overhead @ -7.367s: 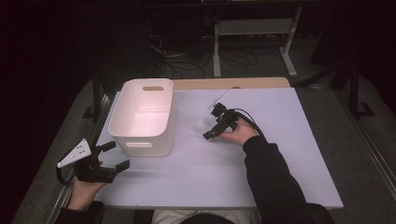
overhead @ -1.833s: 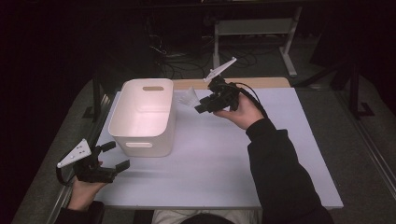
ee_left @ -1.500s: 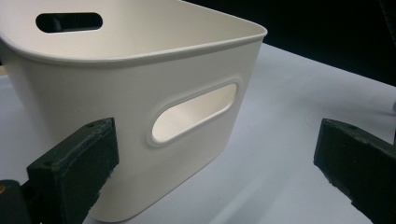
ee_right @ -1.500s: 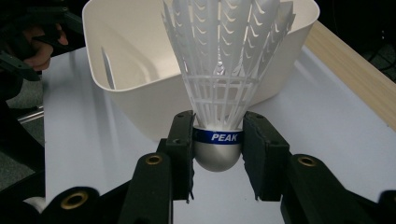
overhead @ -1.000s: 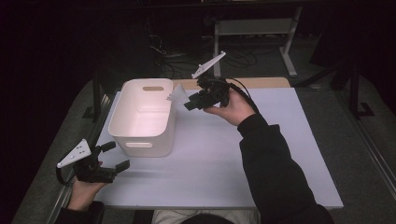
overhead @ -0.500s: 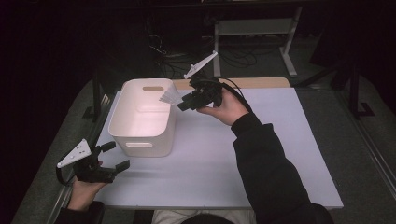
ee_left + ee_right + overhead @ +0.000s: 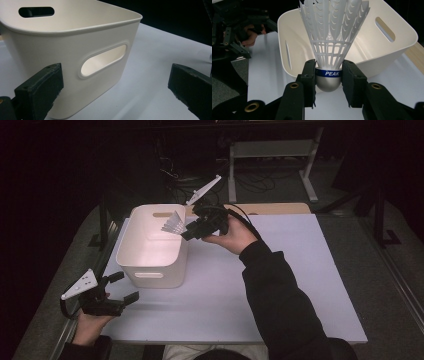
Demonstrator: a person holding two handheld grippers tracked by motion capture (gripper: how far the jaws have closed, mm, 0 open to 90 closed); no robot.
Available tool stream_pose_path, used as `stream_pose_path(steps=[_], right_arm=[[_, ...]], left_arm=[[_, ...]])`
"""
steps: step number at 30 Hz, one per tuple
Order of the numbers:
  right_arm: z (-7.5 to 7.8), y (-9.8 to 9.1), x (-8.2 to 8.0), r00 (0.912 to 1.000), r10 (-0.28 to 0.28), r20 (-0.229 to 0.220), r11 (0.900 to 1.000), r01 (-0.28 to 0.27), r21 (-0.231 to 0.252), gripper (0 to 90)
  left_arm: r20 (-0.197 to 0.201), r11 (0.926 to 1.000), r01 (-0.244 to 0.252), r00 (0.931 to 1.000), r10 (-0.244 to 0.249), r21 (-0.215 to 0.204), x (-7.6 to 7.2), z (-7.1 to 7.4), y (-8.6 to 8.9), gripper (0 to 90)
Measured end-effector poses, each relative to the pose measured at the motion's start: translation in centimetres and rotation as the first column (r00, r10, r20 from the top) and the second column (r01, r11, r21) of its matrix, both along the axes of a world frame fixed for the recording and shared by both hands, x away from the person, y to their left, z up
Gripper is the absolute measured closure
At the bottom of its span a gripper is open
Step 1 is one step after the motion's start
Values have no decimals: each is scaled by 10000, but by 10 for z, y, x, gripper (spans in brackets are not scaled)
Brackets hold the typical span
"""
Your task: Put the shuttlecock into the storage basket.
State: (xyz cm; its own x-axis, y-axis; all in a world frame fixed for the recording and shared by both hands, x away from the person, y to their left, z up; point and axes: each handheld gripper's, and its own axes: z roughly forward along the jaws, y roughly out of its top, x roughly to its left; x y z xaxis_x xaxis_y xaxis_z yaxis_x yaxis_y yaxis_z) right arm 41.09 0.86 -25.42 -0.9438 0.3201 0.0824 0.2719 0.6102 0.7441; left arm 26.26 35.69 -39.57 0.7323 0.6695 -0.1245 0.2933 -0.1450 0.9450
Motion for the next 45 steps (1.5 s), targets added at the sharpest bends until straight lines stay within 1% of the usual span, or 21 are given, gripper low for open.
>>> stream_pose_path(steps=[5, 10, 12, 17, 20, 26, 29, 39, 45], right_arm=[[1, 6, -1, 10000, 98, 8, 10000, -98, 9, 638], [-4, 14, -1, 9996, 266, -30, 9996, -266, -89, 638], [-4, 16, -1, 9996, 249, -102, 9997, -250, -73, 638], [-4, 19, 1, 9994, 323, -74, 9995, -323, -5, 638], [-6, 22, 2, 9993, 348, -145, 9994, -348, -24, 638], [-10, 31, 4, 9987, 458, -218, 9989, -460, -54, 638], [-15, 37, 6, 9980, 559, -304, 9983, -564, -159, 638], [-20, 45, 8, 9968, 685, -420, 9975, -692, -159, 638], [-26, 51, 9, 9956, 775, -525, 9964, -791, -301, 638]], left_arm=[[-2, 10000, -3, 10000, 3, 15, 0, 0, 0, 0], [5, 10000, 1, 10000, -1, 23, 0, 0, 0, 0], [8, 10000, -5, 10000, 5, 32, 0, 0, 0, 0], [13, 10000, 3, 10000, -3, 7, 0, 0, 0, 0], [11, 10000, 10, 10000, -10, 14, 0, 0, 0, 0], [6, 10000, 27, 10000, -27, 13, 0, 0, 1, 0], [15, 10000, 28, 10000, -28, -17, 0, 0, 1, 0], [4, 10000, 32, 10000, -32, -27, 0, 0, 1, 0], [5, 10000, 42, 10000, -41, -12, 0, 0, 0, 0]])
